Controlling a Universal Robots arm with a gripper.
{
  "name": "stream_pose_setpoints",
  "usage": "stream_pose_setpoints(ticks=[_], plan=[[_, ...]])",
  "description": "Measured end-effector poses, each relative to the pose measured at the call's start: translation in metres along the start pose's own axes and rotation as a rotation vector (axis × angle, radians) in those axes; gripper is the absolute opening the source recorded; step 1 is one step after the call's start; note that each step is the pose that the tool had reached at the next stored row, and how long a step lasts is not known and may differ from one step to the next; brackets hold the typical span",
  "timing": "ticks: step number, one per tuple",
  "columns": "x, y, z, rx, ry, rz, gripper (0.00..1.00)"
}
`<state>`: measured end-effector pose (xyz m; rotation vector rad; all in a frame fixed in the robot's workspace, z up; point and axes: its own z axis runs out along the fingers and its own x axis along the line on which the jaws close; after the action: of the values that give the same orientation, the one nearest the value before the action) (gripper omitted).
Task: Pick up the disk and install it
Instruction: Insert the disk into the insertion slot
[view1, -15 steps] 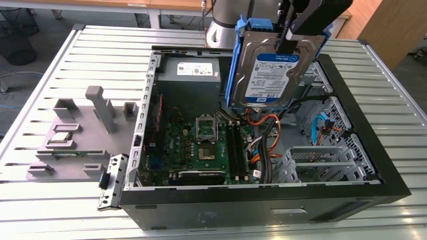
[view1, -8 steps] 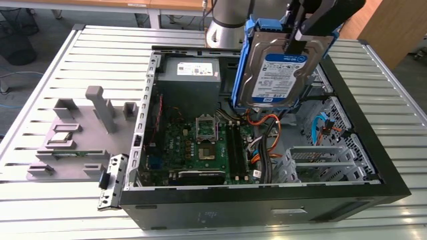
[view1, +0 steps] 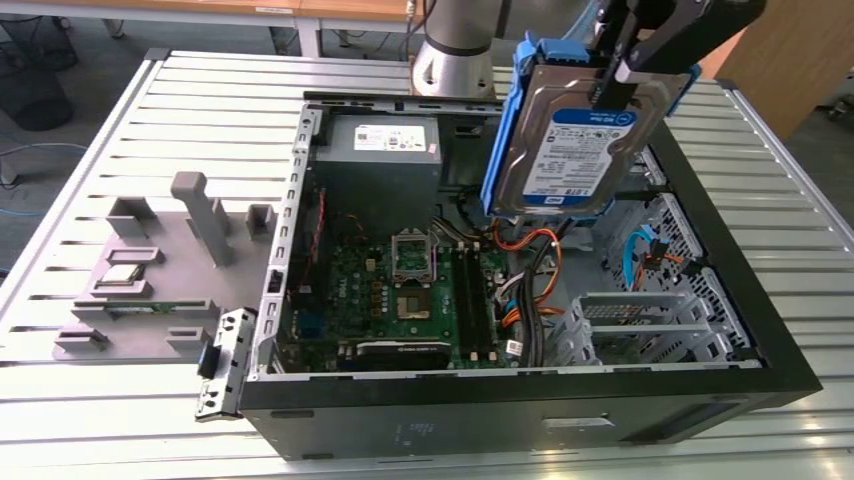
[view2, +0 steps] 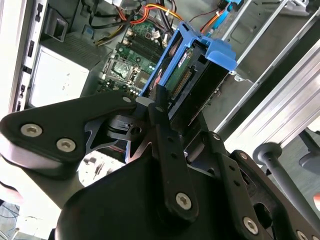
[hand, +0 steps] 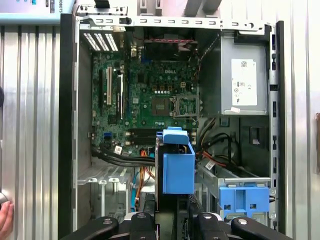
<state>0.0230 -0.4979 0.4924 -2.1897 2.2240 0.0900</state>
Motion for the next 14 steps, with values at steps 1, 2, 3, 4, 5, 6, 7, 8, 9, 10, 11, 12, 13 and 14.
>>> stream_pose_setpoints(ticks=[1,2,3,4,5,6,7,8,9,10,11,12,13,14], plan=[[0.0,-0.002,0.0,-0.0001,0.0,0.0,0.35],[-0.0001,-0.0042,-0.0001,-0.0001,0.0,0.0,0.35],[-0.0001,-0.0062,-0.0002,-0.0002,0.0,0.0,0.35],[-0.0001,-0.0081,-0.0002,-0.0003,0.0,0.0,0.35],[-0.0002,-0.0098,-0.0002,-0.0002,0.0,0.0,0.35],[-0.0002,-0.011,-0.0003,-0.0003,0.0,0.0,0.35],[-0.0002,-0.0119,-0.0003,-0.0003,0.0,0.0,0.35],[-0.0002,-0.0122,-0.0003,-0.0002,0.0001,0.0,0.35],[-0.0002,-0.0123,-0.0003,-0.0003,0.0001,0.0,0.35],[-0.0002,-0.0123,-0.0003,-0.0003,0.0001,0.0,0.35],[0.0001,-0.0124,-0.0004,-0.0003,0.0001,0.0,0.35],[0.0005,-0.0124,-0.0004,-0.0003,0.0001,0.0,0.35],[0.0008,-0.0124,-0.0004,-0.0003,0.0001,0.0,0.35],[0.0012,-0.0124,-0.0004,-0.0003,0.0001,0.0,0.35]])
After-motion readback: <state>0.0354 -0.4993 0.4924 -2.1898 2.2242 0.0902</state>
